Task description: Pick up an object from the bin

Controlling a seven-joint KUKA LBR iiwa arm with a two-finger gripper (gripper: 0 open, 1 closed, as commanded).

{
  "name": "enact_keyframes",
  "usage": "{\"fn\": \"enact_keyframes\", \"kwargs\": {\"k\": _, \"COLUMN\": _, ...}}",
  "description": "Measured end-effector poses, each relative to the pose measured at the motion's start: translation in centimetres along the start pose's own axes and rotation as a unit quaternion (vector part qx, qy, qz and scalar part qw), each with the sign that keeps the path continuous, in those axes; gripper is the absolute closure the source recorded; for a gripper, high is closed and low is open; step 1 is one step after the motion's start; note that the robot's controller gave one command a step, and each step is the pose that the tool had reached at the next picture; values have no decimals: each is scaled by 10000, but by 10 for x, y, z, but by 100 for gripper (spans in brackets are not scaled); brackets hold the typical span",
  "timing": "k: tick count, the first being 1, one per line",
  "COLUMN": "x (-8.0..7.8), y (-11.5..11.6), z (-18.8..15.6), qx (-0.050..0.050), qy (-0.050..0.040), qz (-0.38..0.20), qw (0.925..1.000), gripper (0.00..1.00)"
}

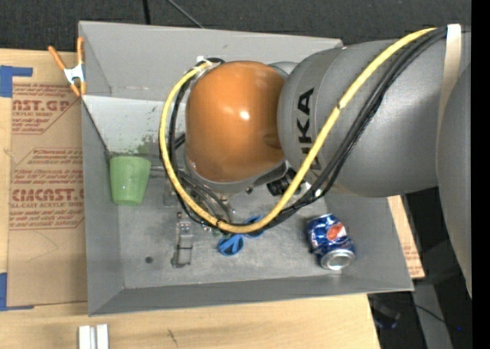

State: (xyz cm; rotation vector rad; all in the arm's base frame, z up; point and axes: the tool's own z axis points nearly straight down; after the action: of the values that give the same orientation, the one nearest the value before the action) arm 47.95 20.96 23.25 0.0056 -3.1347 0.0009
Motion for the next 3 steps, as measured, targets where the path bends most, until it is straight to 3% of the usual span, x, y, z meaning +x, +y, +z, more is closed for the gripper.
{"fn": "enact_keyframes", "kwargs": {"k": 1, "x": -28, "y": -61, "z": 93, "qx": 18, "qy": -4, "qz": -272, "qw": 9996, "gripper": 0}}
{"fn": "enact_keyframes", "kwargs": {"k": 2, "x": -27, "y": -131, "z": 126, "qx": 17, "qy": -14, "qz": -515, "qw": 9987, "gripper": 0}}
{"fn": "enact_keyframes", "kwargs": {"k": 3, "x": -40, "y": -158, "z": 159, "qx": 0, "qy": -22, "qz": -314, "qw": 9995, "gripper": 0}}
